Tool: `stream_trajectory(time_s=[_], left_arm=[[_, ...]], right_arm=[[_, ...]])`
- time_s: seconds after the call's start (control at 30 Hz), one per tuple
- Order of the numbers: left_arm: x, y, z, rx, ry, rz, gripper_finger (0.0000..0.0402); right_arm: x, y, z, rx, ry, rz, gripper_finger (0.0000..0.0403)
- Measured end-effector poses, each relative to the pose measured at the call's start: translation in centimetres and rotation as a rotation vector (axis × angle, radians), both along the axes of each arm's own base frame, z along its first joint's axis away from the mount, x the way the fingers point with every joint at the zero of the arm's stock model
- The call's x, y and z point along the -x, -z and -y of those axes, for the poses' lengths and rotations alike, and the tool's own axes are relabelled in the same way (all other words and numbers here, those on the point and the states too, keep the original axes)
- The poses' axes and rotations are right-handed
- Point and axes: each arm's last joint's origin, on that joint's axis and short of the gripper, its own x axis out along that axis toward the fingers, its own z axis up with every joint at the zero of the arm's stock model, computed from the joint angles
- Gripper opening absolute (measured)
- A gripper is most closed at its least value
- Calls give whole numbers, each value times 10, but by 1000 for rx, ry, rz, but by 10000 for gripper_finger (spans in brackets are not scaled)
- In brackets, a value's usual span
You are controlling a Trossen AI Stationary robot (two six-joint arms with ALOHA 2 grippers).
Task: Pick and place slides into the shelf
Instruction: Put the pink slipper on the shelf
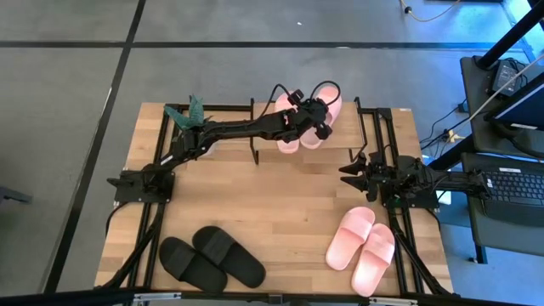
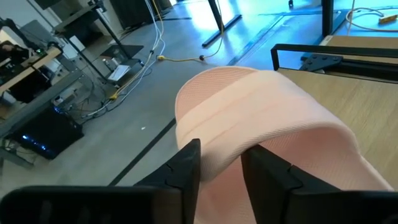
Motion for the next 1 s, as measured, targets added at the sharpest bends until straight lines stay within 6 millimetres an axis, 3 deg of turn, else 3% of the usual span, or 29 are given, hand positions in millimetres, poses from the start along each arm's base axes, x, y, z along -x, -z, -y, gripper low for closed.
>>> stream_trajectory(time_s=[1.0], left_arm=[[3,7,2,61,53,-76,166]], right_arm=[[0,0,0,-3,0,0,210]])
